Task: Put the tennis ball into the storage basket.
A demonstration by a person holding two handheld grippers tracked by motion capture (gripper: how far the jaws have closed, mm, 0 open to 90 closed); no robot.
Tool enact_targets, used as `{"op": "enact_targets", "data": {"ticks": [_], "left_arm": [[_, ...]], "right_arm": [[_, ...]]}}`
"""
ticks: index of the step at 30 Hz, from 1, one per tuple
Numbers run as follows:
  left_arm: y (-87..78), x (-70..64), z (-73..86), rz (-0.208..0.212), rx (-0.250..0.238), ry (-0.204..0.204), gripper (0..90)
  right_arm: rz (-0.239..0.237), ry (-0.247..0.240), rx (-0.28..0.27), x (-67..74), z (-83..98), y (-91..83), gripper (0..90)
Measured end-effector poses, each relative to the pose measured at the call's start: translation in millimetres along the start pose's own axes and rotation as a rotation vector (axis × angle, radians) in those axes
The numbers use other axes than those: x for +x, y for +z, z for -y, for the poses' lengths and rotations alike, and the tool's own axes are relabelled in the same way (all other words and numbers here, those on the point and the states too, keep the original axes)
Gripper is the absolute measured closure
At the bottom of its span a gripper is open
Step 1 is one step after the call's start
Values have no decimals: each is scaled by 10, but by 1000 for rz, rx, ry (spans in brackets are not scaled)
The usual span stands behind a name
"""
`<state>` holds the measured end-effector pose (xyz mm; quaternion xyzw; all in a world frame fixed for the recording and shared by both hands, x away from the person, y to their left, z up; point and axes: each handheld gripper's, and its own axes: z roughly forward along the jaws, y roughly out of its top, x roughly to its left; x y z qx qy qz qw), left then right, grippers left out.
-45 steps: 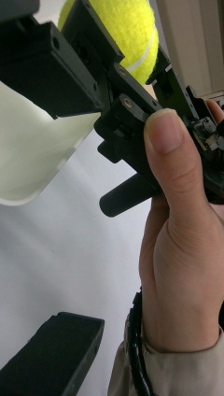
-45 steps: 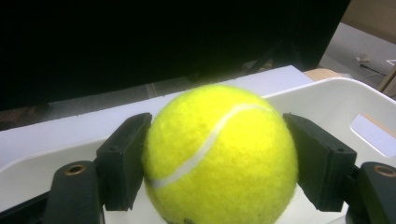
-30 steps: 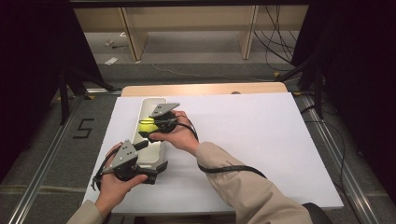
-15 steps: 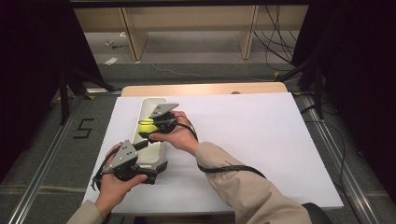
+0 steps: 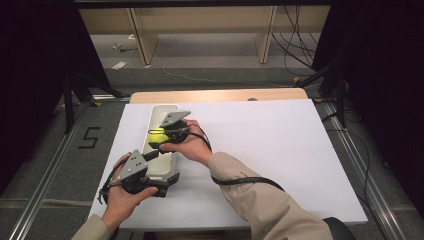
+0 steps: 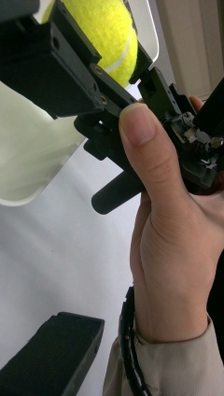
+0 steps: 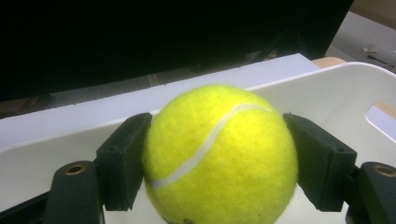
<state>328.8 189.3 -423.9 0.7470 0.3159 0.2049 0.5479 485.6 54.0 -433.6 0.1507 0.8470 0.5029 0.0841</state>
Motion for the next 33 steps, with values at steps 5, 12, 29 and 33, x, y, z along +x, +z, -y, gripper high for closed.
{"op": "enact_targets", "data": {"ticks": [5,12,29,33], "left_arm": [[1,1,0,0,1,1,0],[0,0,0,0,0,0,0],[-4,9,-2,1,-3,1,0],[-2,6,-3,2,-2,9,0]], "right_arm": [[1,1,-2,-1,7,9,275],[-2,6,1,2,14,16,275],[-4,32,-1,-52,1,-22,145],[17,29,-20,-78,-17,-50,134]]}}
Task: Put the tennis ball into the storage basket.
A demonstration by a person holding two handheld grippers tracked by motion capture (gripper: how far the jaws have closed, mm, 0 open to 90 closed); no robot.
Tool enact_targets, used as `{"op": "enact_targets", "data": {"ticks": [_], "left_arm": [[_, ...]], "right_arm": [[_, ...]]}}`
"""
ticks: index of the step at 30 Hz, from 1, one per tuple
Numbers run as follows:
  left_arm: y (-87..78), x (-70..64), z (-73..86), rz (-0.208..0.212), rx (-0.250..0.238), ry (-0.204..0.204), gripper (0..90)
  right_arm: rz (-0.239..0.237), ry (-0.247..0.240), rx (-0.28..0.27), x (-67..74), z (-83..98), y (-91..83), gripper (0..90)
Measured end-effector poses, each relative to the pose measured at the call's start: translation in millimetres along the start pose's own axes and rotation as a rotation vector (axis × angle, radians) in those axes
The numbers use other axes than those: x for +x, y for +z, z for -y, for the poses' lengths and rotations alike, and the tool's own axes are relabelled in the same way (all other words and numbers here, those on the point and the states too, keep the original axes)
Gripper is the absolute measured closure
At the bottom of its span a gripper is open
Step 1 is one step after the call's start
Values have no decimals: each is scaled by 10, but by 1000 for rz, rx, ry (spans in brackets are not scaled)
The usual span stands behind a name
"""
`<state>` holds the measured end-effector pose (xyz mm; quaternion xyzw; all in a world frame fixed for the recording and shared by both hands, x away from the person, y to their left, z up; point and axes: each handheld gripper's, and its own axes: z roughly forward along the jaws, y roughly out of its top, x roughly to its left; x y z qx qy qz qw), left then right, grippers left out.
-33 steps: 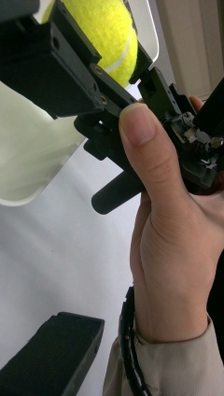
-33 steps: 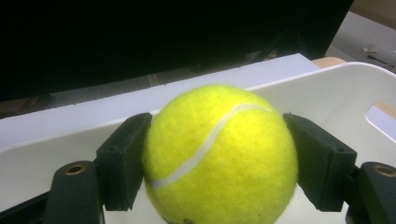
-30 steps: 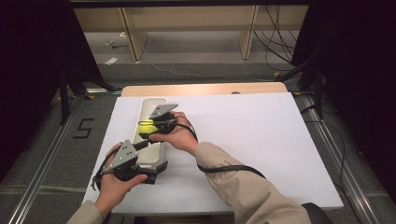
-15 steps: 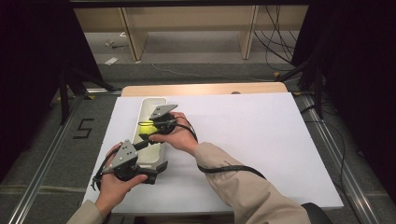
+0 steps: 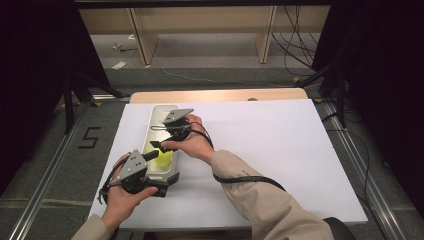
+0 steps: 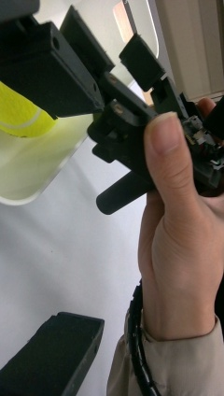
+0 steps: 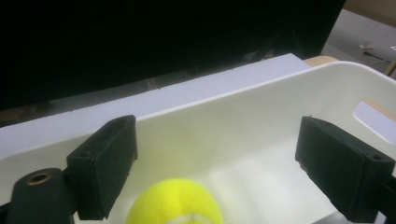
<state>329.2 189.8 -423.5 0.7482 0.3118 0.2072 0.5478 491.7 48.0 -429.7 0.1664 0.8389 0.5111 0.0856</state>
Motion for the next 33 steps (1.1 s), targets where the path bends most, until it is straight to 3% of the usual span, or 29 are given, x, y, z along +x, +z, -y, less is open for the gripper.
{"op": "enact_targets", "data": {"ticks": [15,33], "left_arm": [[-1,5,1,-3,0,0,0],[-6,8,-1,-8,-5,-4,0]], "right_arm": [[21,12,-28,-54,-38,-65,131],[39,11,-43,-115,-46,-298,135]]}}
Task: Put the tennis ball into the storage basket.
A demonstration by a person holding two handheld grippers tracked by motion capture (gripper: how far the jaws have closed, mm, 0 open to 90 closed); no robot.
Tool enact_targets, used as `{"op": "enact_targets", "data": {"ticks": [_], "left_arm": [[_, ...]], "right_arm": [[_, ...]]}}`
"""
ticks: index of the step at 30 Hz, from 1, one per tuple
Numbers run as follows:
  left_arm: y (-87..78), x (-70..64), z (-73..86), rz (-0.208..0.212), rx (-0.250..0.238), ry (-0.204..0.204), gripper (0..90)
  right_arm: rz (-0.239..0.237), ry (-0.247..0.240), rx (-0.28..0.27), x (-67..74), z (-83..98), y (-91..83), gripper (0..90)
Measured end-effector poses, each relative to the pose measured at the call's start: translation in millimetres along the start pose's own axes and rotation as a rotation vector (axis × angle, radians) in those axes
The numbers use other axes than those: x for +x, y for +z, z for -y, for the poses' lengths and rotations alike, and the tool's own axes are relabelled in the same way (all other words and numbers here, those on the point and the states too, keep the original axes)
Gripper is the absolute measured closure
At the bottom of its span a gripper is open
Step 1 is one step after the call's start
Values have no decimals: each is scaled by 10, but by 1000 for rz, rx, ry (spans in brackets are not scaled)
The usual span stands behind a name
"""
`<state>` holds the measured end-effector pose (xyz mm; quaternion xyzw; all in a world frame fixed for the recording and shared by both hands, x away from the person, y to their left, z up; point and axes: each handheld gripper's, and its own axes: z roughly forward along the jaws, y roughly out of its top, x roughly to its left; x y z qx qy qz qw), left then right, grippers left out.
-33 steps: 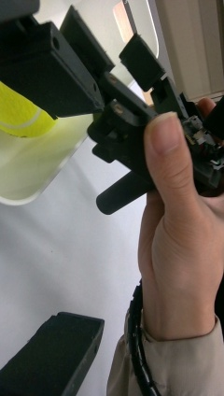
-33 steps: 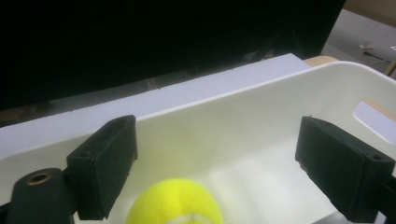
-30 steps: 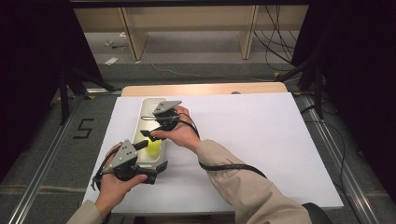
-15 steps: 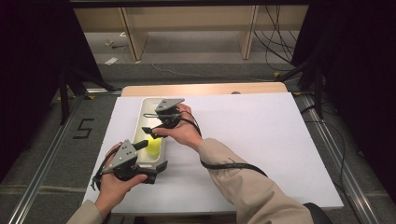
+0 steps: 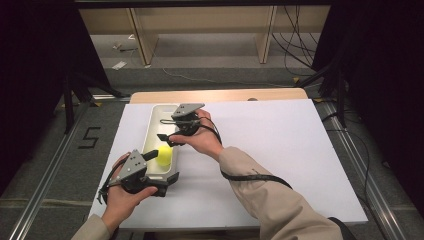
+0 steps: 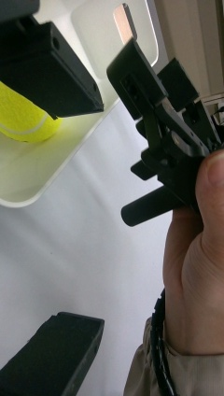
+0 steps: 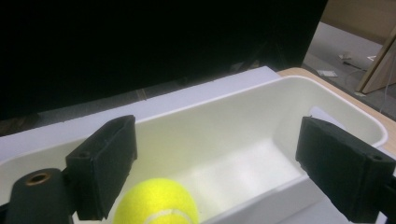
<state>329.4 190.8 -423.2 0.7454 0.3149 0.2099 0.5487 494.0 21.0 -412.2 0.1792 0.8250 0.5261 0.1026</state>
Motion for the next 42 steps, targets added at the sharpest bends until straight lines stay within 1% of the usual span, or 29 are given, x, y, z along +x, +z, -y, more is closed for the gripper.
{"op": "enact_targets", "data": {"ticks": [10,18,25,30,32,42], "left_arm": [[2,-6,1,0,0,-5,0],[1,-6,2,-3,2,-9,0],[2,-6,2,-2,0,-6,0],[1,-7,2,-4,1,-10,0],[2,-3,1,-3,0,-2,0],[-2,-1,0,-7,-1,-1,0]], "right_arm": [[14,1,-8,-59,31,-194,138],[25,7,-11,-109,89,-300,139],[37,22,-10,-144,148,-402,140],[44,21,-11,-174,178,-478,142],[48,24,-17,-184,185,-509,143],[65,31,-23,-225,255,-670,146]]}}
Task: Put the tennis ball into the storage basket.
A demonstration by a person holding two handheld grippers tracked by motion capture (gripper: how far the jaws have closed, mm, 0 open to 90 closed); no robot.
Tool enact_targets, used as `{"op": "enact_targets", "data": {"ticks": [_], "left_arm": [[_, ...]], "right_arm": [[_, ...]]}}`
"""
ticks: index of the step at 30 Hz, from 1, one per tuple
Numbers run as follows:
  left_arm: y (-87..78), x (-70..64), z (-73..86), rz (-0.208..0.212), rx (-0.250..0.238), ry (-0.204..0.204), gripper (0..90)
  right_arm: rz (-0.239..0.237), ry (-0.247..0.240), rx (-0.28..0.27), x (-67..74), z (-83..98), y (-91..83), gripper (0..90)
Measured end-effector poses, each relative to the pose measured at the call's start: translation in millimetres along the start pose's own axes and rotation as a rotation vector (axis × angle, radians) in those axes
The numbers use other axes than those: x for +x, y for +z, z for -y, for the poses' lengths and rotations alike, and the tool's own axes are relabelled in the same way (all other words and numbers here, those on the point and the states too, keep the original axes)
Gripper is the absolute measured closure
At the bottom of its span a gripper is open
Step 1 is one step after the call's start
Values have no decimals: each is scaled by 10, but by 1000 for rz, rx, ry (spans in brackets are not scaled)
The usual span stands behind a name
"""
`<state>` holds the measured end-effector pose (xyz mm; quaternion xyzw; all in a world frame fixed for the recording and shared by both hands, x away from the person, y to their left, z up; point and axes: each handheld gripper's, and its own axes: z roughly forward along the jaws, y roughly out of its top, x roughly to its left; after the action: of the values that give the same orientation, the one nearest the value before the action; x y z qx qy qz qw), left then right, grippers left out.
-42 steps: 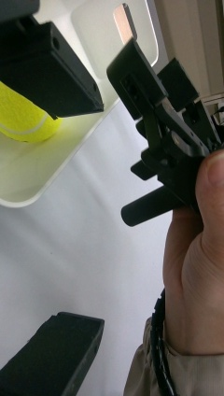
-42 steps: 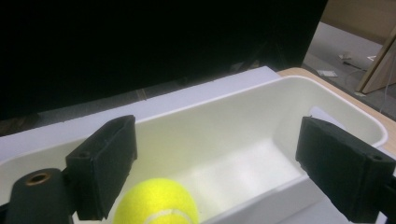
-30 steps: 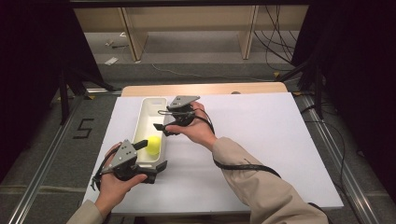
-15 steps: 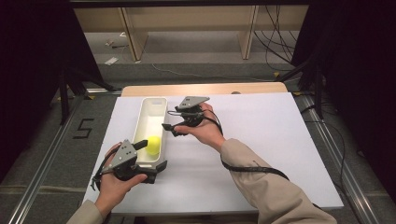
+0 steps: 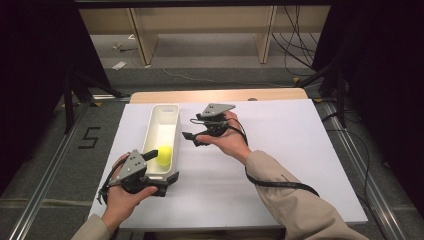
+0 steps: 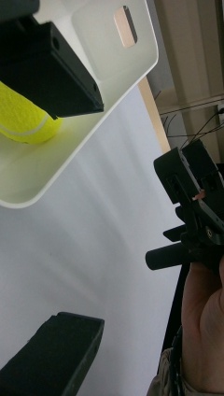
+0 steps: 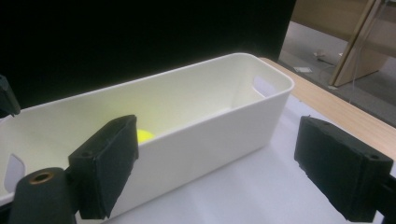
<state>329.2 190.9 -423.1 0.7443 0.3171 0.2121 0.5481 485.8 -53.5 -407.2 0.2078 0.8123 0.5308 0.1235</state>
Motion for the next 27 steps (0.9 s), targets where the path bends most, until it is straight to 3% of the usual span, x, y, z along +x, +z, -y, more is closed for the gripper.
{"op": "enact_targets", "data": {"ticks": [27], "left_arm": [[-1,0,-1,-3,-1,0,0]], "right_arm": [[38,5,-4,-125,198,-406,147]]}}
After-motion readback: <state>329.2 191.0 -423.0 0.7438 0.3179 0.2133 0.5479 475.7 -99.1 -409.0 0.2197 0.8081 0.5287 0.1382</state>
